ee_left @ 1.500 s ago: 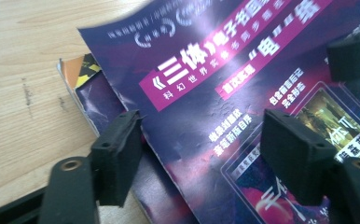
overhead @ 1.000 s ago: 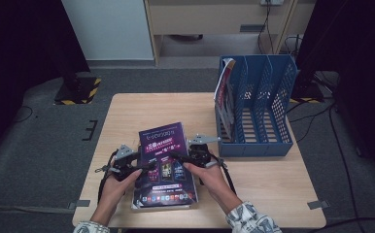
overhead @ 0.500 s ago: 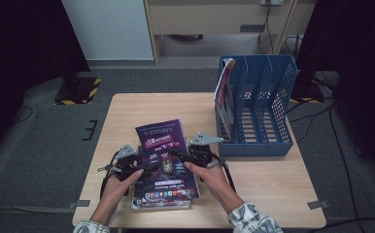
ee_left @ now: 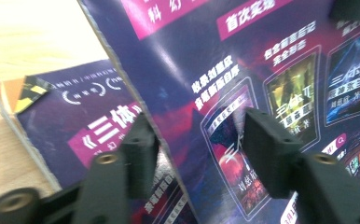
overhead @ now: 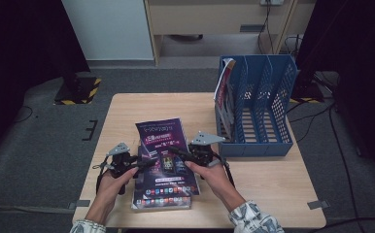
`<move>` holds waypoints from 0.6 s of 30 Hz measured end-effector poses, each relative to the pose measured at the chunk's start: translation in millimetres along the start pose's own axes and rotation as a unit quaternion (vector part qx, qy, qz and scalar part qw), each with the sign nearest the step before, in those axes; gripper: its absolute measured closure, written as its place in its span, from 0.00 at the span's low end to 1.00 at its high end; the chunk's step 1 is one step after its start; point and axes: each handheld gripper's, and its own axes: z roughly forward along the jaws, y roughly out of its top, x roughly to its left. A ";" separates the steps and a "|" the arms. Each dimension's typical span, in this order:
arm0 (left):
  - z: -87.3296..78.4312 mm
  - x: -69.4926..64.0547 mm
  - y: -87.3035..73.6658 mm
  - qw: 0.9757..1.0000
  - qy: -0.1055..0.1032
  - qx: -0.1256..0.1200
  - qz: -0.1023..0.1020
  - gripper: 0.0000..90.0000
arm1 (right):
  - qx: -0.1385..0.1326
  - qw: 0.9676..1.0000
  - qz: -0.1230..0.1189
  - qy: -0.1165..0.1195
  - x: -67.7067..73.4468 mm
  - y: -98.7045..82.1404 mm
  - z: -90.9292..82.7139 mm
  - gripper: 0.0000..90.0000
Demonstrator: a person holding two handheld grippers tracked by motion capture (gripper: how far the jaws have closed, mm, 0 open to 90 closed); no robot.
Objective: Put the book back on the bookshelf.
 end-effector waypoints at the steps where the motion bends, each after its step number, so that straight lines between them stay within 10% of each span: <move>1: 0.0 0.0 0.0 1.000 0.000 0.000 0.000 0.61 | 0.000 1.000 0.000 0.000 0.0 0.0 0.0 0.87; 6: -5.2 -3.3 3.8 1.000 0.001 -0.012 0.015 0.79 | 0.018 1.000 -0.012 -0.006 0.5 3.3 1.1 0.80; 18: -7.6 -13.0 10.9 0.998 0.019 -0.020 0.048 0.83 | 0.071 0.997 -0.016 -0.002 0.2 6.7 4.7 0.70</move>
